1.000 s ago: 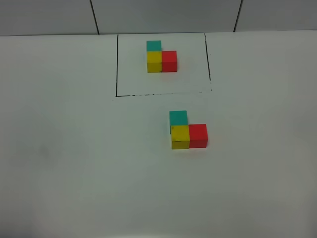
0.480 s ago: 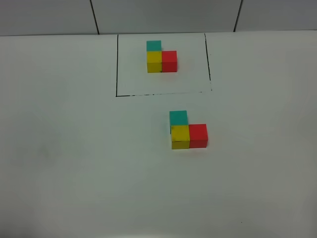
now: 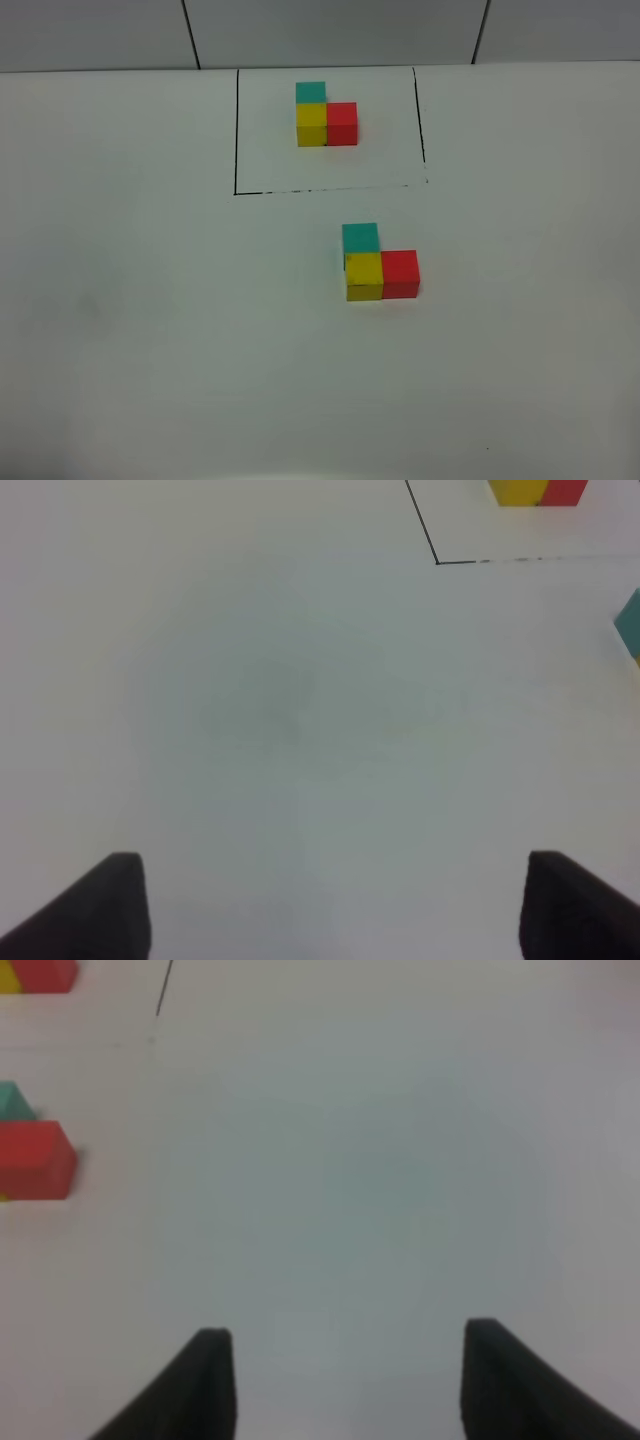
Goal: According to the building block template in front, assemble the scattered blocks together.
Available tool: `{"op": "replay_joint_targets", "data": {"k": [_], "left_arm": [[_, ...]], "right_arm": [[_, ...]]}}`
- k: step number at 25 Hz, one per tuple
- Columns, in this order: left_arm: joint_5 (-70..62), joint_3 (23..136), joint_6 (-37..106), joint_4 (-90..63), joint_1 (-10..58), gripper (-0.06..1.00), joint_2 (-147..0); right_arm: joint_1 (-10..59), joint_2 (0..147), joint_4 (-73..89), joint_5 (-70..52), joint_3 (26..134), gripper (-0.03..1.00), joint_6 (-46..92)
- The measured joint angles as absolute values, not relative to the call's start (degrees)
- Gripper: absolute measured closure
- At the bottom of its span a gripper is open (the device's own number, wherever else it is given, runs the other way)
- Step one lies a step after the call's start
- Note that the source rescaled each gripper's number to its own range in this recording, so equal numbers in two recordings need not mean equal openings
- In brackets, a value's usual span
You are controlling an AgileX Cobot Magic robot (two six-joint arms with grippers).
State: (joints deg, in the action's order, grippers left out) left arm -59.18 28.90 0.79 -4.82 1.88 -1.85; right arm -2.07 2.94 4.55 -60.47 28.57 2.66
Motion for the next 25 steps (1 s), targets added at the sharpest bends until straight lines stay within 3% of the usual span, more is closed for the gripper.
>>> {"op": "replay_joint_targets", "data": {"k": [25], "left_arm": [[-59.18,28.90,0.79,-4.82,1.88,-0.02,-1.85]], "right_arm": [[-2.07,2.94,5.20,-60.47,28.53,0.83,2.60]]}}
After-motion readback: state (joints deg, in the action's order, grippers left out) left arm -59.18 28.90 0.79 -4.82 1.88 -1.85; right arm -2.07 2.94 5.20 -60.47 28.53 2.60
